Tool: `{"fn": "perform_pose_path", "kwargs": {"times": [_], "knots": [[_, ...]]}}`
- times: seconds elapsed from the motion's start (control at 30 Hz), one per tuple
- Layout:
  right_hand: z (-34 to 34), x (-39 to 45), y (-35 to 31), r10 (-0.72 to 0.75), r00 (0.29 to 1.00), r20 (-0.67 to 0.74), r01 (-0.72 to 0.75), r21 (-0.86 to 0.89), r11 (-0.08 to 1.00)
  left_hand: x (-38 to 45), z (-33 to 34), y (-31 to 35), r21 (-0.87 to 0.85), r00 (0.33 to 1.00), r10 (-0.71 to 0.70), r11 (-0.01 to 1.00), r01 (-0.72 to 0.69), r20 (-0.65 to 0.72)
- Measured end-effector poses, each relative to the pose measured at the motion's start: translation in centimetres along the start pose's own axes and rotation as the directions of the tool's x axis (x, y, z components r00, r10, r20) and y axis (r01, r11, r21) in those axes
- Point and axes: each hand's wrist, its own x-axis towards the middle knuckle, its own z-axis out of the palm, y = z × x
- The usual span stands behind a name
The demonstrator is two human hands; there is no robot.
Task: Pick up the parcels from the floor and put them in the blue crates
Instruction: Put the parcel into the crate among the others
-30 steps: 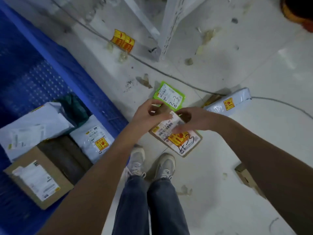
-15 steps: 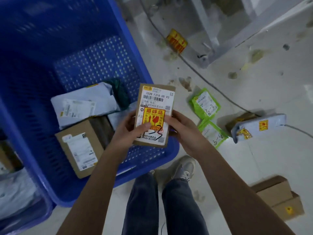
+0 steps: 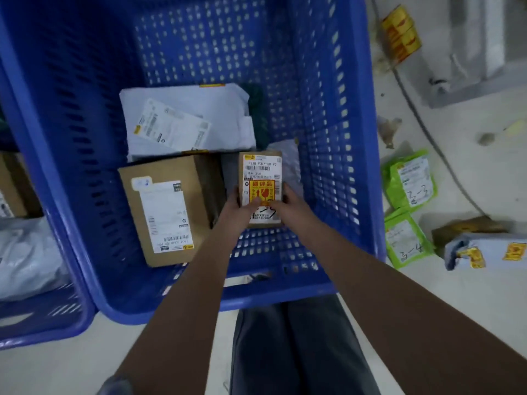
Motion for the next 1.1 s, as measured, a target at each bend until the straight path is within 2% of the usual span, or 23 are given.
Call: {"fn": "perform_pose_path", "kwargs": {"times": [0.1,0.17,0.27,0.33,0.4,0.47,0.53,0.6,0.63,0.7,0.73,0.77,0.87,0.93,1.0,1.07,1.1], "knots": [[2.3,2.5,2.0,-0.026,0.998,0.065,0.035,-0.144,0.989,1.5,0.4,-2.2,0.246,0.967,-0.013,0.966,0.077,-0.254],[3.8,3.7,3.3,-0.026,0.997,0.073,0.038,-0.171,0.985,1.9,1.1,-3.1,0.419,0.943,0.026,0.9,0.123,-0.332],[4.5,4.7,5.0,-0.02,1.0,0.012,0.021,-0.145,0.989,2.6,3.0,-4.6,0.637,0.935,0.103,0.757,0.147,-0.338],[4.2,5.2,6.0,-0.025,1.0,0.017,0.027,-0.164,0.986,2.9,3.7,-5.5,0.707,0.925,0.137,0.687,0.169,-0.355],[3.9,5.3,6.2,-0.021,0.998,0.053,0.03,-0.178,0.984,3.2,4.0,-5.9,0.811,0.899,0.248,0.559,0.171,-0.36],[3.6,5.3,6.2,-0.011,0.997,0.083,0.027,-0.191,0.981,3.3,4.1,-5.6,0.903,0.891,0.349,0.408,0.132,-0.289],[3.3,5.0,5.8,0.019,0.993,0.116,0.011,-0.253,0.967,3.5,4.0,-5.0,0.934,0.923,0.32,0.343,0.098,-0.214],[3.0,5.0,5.5,0.082,0.979,0.188,0.002,-0.407,0.913,3.6,3.5,-4.6,0.922,0.954,0.23,0.376,0.095,-0.192],[2.9,4.9,5.1,0.146,0.963,0.227,0.002,-0.547,0.837,3.6,3.2,-4.6,0.921,0.961,0.208,0.379,0.091,-0.18],[2.6,4.8,4.6,0.297,0.924,0.241,0.007,-0.787,0.617,2.9,2.6,-4.4,0.94,0.966,0.208,0.332,0.077,-0.153],[2.5,4.7,4.4,0.326,0.915,0.238,0.023,-0.838,0.546,2.3,2.3,-4.2,0.94,0.97,0.192,0.332,0.08,-0.15],[2.3,4.1,3.9,0.328,0.915,0.235,0.026,-0.845,0.534,1.6,2.2,-3.7,0.927,0.977,0.145,0.362,0.093,-0.154],[1.2,1.2,2.2,0.261,0.935,0.238,0.002,-0.741,0.671,-1.2,2.6,-2.0,0.889,0.992,-0.035,0.439,0.128,-0.125],[0.1,-1.6,0.2,0.193,0.955,0.224,-0.018,-0.607,0.794,-3.0,3.1,-0.4,0.886,0.995,-0.006,0.455,0.089,-0.097],[-1.7,-4.8,-2.3,0.094,0.967,0.238,0.027,-0.461,0.887,-4.8,3.9,1.2,0.847,0.973,0.196,0.532,-0.001,-0.122],[-4.7,-8.5,-4.7,-0.057,0.967,0.249,0.134,-0.303,0.943,-6.9,5.4,3.0,0.666,0.874,0.451,0.71,-0.228,-0.182],[-6.5,-10.4,-5.6,-0.14,0.962,0.232,0.193,-0.221,0.956,-8.2,6.6,4.4,0.516,0.824,0.516,0.784,-0.345,-0.233]]}}
